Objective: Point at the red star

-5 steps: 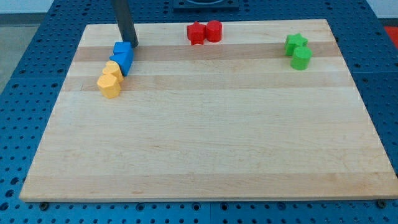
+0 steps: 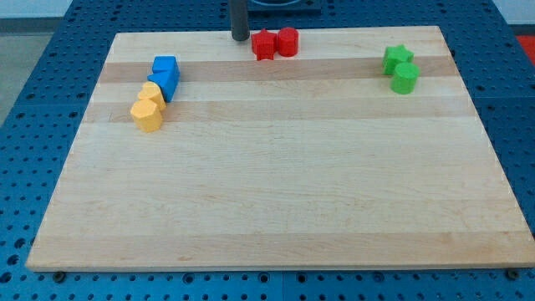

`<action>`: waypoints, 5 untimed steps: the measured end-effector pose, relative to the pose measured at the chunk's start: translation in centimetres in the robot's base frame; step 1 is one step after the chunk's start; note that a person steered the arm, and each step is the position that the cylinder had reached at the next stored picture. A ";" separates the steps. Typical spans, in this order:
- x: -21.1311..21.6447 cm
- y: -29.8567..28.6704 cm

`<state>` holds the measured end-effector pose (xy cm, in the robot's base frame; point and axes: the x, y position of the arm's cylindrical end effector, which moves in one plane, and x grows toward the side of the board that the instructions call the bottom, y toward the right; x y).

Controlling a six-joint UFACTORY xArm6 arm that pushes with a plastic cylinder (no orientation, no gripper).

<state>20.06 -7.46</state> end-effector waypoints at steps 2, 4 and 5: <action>1.6 -0.5; 0.2 1.0; -0.4 4.0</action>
<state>19.69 -3.48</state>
